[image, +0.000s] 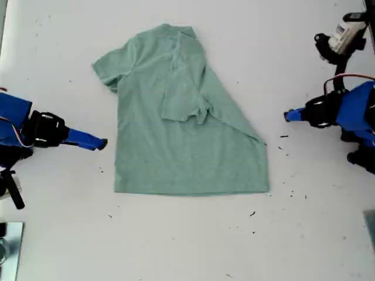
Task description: Fold t shirt
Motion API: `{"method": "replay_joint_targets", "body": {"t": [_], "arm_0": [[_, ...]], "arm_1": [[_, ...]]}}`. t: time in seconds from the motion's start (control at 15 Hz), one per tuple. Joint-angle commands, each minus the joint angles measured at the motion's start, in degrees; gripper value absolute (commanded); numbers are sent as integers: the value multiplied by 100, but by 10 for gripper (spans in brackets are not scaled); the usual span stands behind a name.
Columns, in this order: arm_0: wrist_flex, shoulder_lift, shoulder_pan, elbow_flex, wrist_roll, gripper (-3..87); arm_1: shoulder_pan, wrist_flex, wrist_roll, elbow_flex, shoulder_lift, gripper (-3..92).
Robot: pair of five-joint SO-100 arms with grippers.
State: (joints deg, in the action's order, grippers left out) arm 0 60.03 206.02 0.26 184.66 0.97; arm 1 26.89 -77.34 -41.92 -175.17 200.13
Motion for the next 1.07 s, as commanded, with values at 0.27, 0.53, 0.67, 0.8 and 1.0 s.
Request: {"method": "replay_joint_targets", "body": {"t": [0.27, 0.53, 0.67, 0.8, 1.0], "arm_0": [[44, 53, -229, 9, -782, 12], [44, 53, -272, -97, -773, -1], [44, -18, -527, -589, -686, -2], [176, -1512, -721, -1854, -694, -3], [967, -4210, -1415, -4210, -343, -3]], "arm_1": [[-659, 0, 3059, -246, 88, 23], [-703, 0, 3032, -246, 88, 23], [-738, 0, 3067, -246, 88, 23], [-747, 9, 3076, -246, 88, 23], [-782, 9, 3067, -246, 88, 23]]}}
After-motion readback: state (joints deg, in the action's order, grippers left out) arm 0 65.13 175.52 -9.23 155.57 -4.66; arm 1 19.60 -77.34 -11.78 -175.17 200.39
